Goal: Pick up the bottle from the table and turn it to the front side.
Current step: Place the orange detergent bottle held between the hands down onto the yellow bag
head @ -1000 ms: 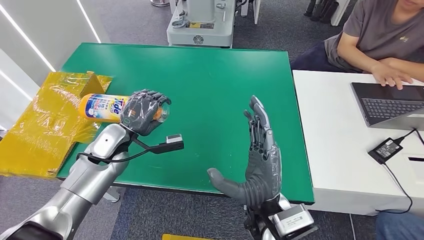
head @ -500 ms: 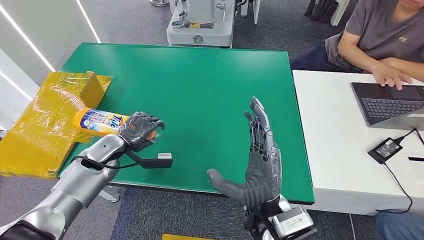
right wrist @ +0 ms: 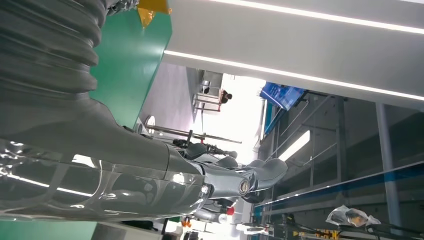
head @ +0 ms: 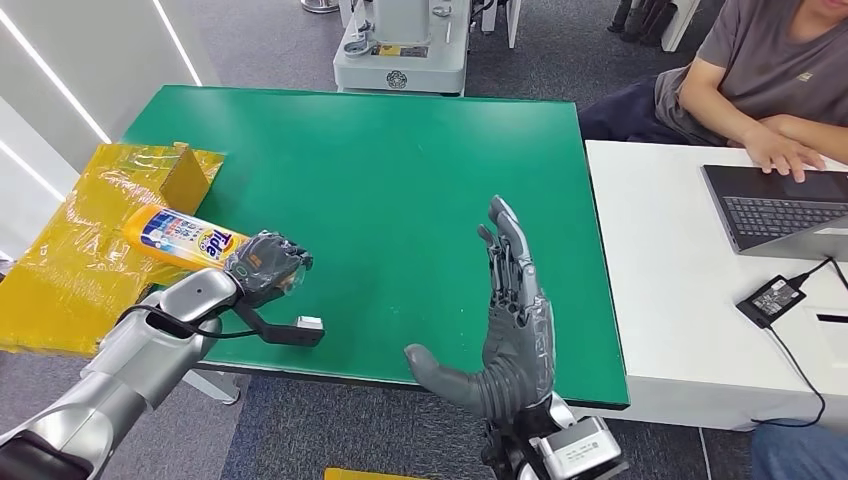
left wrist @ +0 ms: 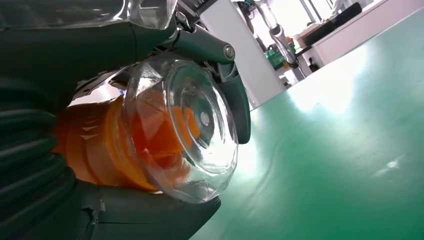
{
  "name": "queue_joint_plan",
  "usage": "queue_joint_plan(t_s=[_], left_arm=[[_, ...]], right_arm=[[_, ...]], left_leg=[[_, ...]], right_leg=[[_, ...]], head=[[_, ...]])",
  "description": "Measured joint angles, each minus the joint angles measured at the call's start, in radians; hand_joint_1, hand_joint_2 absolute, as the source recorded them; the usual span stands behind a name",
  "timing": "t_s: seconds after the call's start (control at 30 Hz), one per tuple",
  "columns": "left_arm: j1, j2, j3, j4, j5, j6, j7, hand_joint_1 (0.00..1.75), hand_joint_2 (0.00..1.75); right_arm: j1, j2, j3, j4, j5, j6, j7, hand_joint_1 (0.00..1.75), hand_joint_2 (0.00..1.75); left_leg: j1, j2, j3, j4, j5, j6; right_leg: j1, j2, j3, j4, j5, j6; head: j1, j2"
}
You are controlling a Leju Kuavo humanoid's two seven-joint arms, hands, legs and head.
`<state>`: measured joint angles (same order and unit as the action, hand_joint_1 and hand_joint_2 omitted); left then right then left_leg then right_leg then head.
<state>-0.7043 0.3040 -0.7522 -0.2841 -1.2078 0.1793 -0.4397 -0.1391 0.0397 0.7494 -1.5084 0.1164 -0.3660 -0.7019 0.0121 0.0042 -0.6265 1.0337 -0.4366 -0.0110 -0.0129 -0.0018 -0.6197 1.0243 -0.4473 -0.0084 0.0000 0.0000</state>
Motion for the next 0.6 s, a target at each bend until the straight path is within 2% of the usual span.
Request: queue_joint_plan(t_s=[0.33, 0.6], left_arm=[[0.000, 0.006, 0.000, 0.016, 0.042, 0.026, 0.069, 1.75, 1.75], [0.022, 0.001, 0.012, 0.024, 0.082, 0.161, 0.128, 1.75, 1.75]], right_arm=[[0.000, 0.000, 0.006, 0.000, 0.011, -0.004, 0.000, 0.00, 1.75], [0.000, 0.000, 0.006, 0.000, 0.017, 0.004, 0.000, 0.00, 1.75]], left_leg=[[0.000, 0.000, 0.000, 0.000, 0.000, 0.000], [0.000, 0.000, 0.000, 0.000, 0.000, 0.000]], right_leg=[[0.000, 0.000, 0.000, 0.000, 0.000, 0.000], [0.000, 0.000, 0.000, 0.000, 0.000, 0.000]], head=[[0.000, 0.000], [0.000, 0.000]])
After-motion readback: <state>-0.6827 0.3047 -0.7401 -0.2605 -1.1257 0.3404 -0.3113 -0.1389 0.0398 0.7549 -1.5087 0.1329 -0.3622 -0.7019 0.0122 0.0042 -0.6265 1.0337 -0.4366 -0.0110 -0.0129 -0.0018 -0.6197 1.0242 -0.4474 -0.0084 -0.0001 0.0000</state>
